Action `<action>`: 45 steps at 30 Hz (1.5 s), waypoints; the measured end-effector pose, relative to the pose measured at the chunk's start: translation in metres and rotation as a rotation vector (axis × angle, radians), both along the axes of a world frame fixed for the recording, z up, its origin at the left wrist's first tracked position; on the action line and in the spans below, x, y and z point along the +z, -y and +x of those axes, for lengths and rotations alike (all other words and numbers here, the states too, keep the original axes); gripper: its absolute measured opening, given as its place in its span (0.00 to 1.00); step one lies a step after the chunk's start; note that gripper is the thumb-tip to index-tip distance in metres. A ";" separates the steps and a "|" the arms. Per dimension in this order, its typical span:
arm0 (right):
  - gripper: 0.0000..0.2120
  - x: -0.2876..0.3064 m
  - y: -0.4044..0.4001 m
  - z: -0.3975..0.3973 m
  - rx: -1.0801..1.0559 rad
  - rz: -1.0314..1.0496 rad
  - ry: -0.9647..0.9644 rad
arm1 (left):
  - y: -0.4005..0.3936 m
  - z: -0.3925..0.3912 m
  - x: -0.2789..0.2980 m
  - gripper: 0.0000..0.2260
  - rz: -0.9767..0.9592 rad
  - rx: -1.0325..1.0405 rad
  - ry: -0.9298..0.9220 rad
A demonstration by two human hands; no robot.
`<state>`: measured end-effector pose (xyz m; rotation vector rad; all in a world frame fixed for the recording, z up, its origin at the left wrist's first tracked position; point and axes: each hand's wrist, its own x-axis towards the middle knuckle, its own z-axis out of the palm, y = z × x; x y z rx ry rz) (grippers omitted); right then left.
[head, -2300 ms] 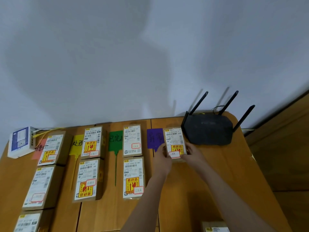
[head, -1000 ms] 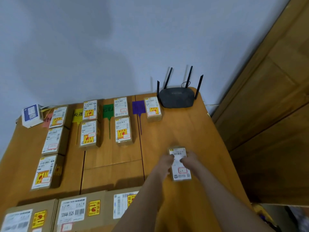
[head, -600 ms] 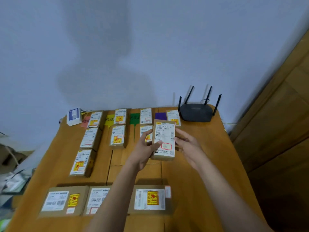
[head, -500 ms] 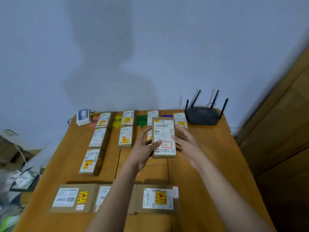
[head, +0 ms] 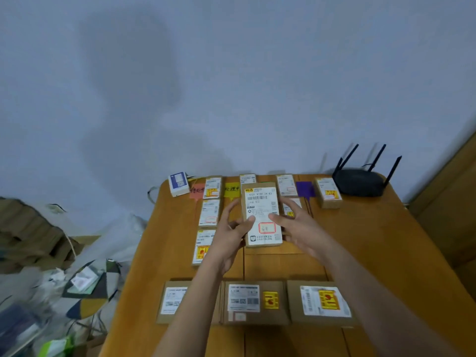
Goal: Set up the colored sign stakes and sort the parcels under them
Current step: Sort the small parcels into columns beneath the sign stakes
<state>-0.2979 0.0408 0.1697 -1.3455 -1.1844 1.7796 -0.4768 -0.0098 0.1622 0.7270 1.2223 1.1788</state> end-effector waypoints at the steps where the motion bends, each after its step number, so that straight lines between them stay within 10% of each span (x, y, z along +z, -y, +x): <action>1: 0.34 0.001 0.003 -0.011 0.017 -0.008 0.024 | 0.002 -0.011 -0.001 0.29 -0.013 0.006 -0.002; 18: 0.24 -0.004 -0.007 -0.062 -0.132 0.057 0.102 | -0.029 -0.067 -0.008 0.16 -0.060 -0.023 -0.138; 45: 0.17 -0.160 -0.138 0.261 -0.134 -0.321 0.370 | -0.164 0.312 -0.148 0.15 -0.444 -0.217 -0.292</action>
